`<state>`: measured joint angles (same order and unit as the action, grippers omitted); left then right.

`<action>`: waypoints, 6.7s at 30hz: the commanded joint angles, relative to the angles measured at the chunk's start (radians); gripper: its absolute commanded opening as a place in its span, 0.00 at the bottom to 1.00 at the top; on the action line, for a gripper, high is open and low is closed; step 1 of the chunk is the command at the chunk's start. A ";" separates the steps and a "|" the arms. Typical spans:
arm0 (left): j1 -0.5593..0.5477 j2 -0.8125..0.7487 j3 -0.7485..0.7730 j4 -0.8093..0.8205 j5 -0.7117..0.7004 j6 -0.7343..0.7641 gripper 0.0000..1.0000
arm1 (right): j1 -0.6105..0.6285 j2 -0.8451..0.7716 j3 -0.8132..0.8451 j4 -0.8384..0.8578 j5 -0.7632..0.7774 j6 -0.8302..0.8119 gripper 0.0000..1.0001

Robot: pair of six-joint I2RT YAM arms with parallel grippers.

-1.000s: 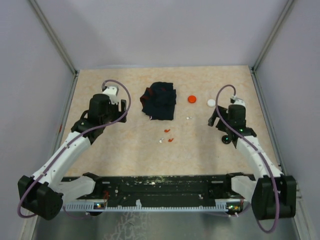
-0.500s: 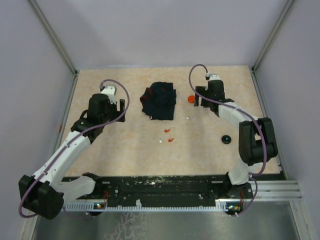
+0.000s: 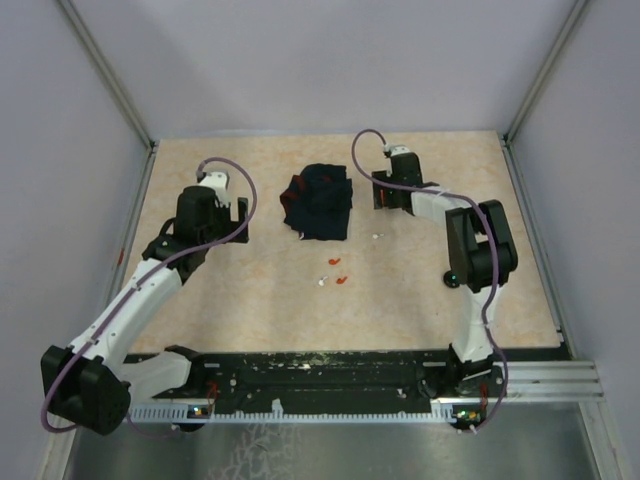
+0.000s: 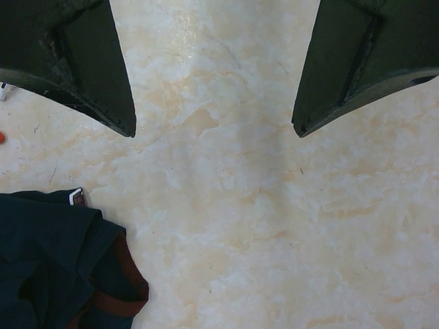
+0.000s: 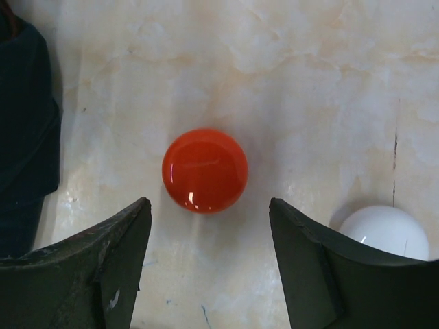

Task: Insert the wireless bluetooth earbuds into the charging case
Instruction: Pick up the charging case at the center of the board.

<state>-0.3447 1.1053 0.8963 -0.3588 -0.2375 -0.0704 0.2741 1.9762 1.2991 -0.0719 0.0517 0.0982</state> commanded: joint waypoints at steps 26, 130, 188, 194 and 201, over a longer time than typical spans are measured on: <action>0.017 -0.010 0.007 0.010 0.085 -0.025 1.00 | 0.060 -0.024 0.023 -0.010 0.006 -0.034 0.42; -0.126 0.053 0.188 0.222 0.980 0.011 0.03 | 0.430 -0.933 -0.598 0.518 -0.555 -0.060 0.88; -0.220 0.084 0.370 -0.136 1.205 0.449 0.02 | 0.399 -0.874 -0.534 0.615 -0.906 0.007 0.35; -0.220 0.075 0.356 -0.096 1.217 0.425 0.01 | 0.400 -0.872 -0.543 0.624 -0.906 0.010 0.35; -0.220 0.073 0.356 -0.085 1.230 0.417 0.01 | 0.401 -0.872 -0.558 0.639 -0.905 0.012 0.33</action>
<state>-0.5613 1.1950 1.2575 -0.4953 0.9695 0.3527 0.6754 1.1095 0.7475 0.5034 -0.8249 0.1001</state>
